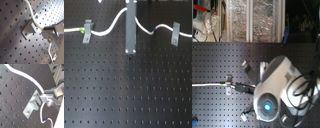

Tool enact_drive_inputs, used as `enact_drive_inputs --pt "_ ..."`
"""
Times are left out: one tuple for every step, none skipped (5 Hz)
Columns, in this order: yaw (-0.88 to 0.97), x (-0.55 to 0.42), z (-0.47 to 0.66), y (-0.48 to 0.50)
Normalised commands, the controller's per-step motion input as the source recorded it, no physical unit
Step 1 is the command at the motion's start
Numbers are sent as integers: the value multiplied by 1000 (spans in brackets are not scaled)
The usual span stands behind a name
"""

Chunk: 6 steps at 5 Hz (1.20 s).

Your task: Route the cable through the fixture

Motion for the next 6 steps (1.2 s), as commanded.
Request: enact_drive_inputs --pt "0 -192 192 15" --pt "-129 -284 522 -4" --pt "-17 0 17 0" --pt "0 -90 159 501" --pt "23 -181 213 441" --pt "-26 -23 0 22"
